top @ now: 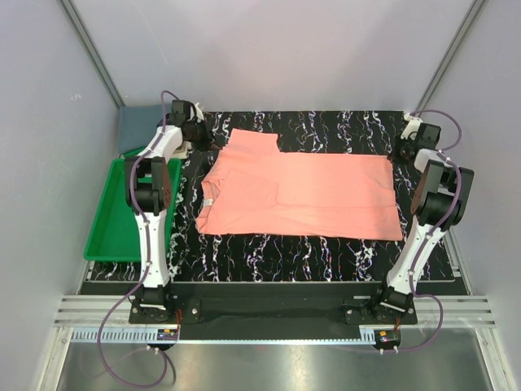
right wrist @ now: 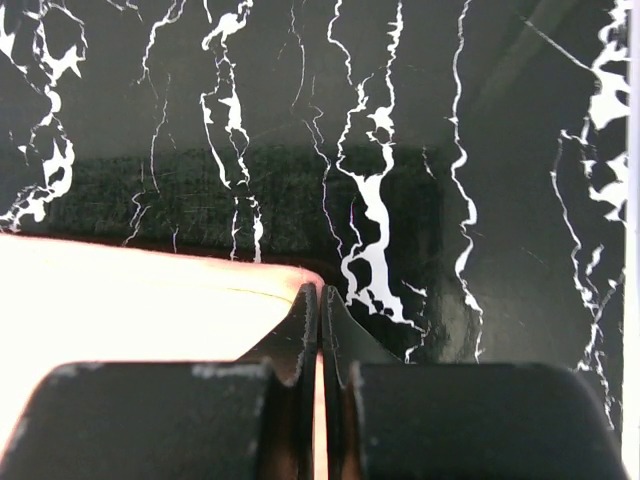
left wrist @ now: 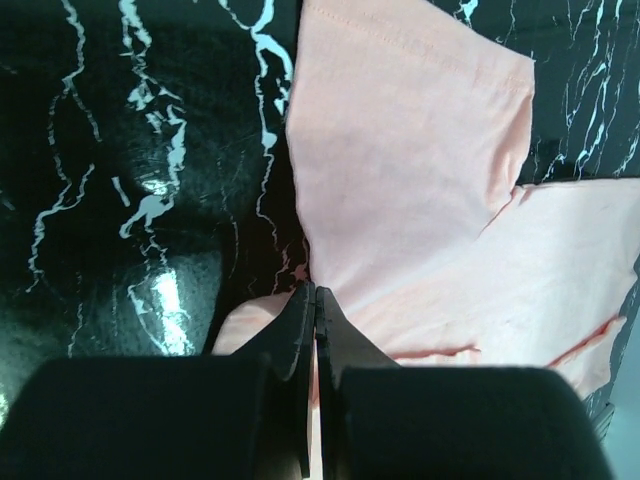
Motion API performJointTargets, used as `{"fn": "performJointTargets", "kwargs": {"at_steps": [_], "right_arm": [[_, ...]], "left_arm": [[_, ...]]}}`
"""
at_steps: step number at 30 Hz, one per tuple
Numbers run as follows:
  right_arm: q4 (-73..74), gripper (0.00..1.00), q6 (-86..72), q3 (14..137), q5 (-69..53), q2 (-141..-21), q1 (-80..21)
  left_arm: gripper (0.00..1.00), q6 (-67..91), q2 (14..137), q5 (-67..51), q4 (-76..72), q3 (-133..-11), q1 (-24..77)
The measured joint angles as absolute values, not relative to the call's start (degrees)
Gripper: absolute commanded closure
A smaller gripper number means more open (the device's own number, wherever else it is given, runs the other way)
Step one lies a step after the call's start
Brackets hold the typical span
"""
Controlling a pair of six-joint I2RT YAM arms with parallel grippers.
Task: Fold and stack the t-shirts
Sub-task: Fold the tshirt
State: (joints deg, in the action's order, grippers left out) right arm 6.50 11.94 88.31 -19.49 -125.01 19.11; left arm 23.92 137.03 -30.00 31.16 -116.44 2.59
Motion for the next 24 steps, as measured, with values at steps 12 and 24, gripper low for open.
{"fn": "performJointTargets", "kwargs": {"at_steps": [12,24], "right_arm": [[-6.04,1.0,10.26,77.32,-18.65,-116.55,19.11],[-21.45,1.0,13.3,59.57,-20.36,-107.53,19.11]], "left_arm": [[1.0,23.79,132.14,-30.15,29.45,-111.79,1.74],[1.0,23.88,123.61,-30.55,25.58,-98.61,1.74]]}}
